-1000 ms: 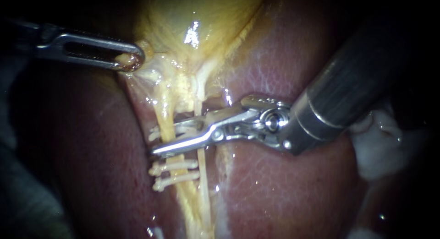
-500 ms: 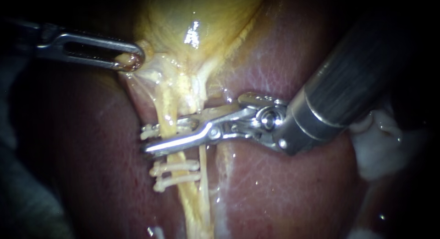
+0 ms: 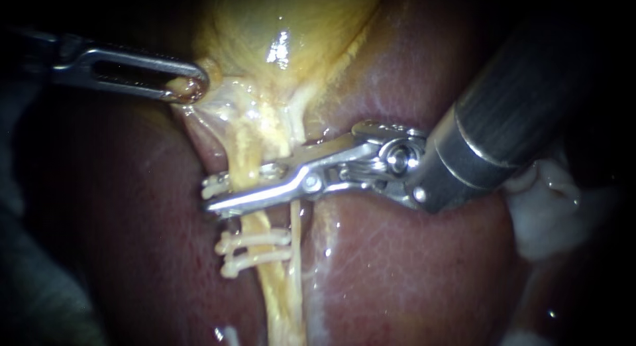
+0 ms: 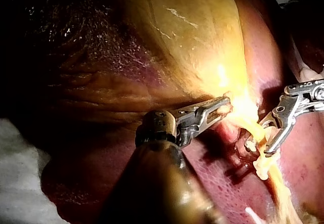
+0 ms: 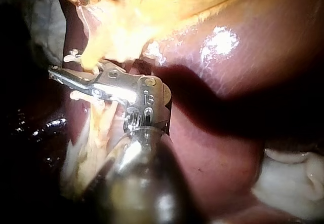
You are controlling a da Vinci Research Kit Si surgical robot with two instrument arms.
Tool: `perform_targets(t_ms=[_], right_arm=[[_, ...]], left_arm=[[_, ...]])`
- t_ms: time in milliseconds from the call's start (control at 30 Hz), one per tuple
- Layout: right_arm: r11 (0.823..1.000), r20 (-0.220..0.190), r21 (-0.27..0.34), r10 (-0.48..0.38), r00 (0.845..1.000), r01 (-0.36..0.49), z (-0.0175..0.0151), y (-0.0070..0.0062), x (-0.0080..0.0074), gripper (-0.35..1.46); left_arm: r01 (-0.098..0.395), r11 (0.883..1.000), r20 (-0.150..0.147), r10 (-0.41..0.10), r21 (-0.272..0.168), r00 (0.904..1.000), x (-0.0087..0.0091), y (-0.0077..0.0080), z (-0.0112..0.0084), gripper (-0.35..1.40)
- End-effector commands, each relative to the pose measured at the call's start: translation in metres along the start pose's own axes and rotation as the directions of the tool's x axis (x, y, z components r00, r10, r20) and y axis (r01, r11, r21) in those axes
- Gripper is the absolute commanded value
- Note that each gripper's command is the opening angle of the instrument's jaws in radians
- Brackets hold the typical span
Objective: Clipping third clip left tube
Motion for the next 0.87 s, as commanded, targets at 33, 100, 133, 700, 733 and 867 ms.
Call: perform_targets(t_ms=[33,100,133,700,733,867], right_arm=[[1.000,0.001,0.000,-0.001,1.000,0.001,-0.0001,0.0000,0.0000,0.06],[1.000,0.001,0.000,-0.001,1.000,0.001,-0.0001,0.0000,0.0000,0.00],[1.000,0.001,0.000,-0.001,1.000,0.001,-0.0001,0.0000,0.0000,-0.03],[0.996,-0.004,-0.002,0.084,0.996,-0.084,-0.0002,0.0000,-0.0007,-0.35],[0.996,-0.003,-0.002,0.084,0.996,-0.084,-0.0002,0.0000,-0.0007,-0.35],[0.997,-0.002,-0.002,0.082,0.997,-0.082,-0.0001,0.0001,-0.0010,-0.35]], left_arm=[[0.000,1.000,0.000,0.000,0.000,1.0000,0.0000,0.0000,0.0000,-0.35],[0.000,1.000,0.000,0.000,0.000,1.0000,0.0000,0.0000,0.0001,-0.35],[0.000,1.000,0.000,0.000,0.000,1.0000,0.0000,0.0000,0.0001,-0.35],[0.000,1.000,0.000,0.000,0.001,1.0000,0.0000,-0.0001,0.0002,-0.35],[0.000,1.000,0.000,0.000,0.001,1.0000,0.0000,-0.0001,0.0002,-0.35],[0.000,1.000,-0.001,0.000,0.001,1.0000,0.0000,-0.0001,0.0002,-0.35]])
